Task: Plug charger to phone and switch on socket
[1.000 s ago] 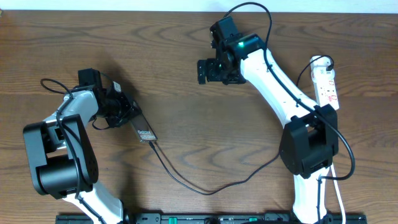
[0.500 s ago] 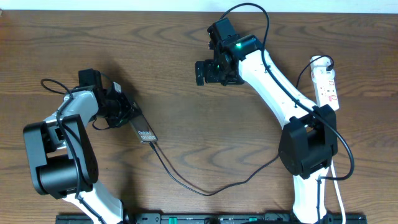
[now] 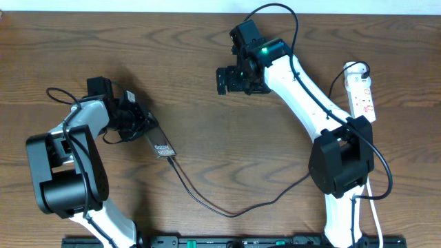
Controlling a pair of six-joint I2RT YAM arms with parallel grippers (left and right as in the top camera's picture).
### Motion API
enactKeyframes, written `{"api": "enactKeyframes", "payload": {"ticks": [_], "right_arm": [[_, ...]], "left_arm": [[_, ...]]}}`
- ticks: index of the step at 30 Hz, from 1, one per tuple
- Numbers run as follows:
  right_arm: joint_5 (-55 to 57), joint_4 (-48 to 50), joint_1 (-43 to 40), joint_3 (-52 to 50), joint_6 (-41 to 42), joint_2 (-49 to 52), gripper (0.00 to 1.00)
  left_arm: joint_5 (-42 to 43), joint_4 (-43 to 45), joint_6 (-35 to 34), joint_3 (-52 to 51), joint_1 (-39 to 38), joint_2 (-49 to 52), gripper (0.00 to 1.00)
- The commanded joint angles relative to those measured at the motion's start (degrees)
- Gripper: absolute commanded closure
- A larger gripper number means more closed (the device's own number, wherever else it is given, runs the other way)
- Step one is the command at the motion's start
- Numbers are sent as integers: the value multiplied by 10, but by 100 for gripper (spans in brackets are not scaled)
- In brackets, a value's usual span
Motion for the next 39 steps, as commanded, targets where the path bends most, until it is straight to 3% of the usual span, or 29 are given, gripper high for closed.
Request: {"api": "enactKeyframes", "payload": {"ticks": [1, 5, 10, 39], "right_arm": [[7, 0, 2, 11, 9, -3, 1], [7, -1, 2, 11, 9, -3, 1], [7, -1, 2, 11, 9, -3, 1], [9, -1, 2, 11, 8, -3, 1]], "left_arm": [[-23, -9, 0, -13, -1, 26, 93], [-23, -11, 0, -13, -1, 26, 91], [-23, -12, 0, -13, -1, 26, 79], [-41, -39, -1, -13, -1, 26, 67]]}}
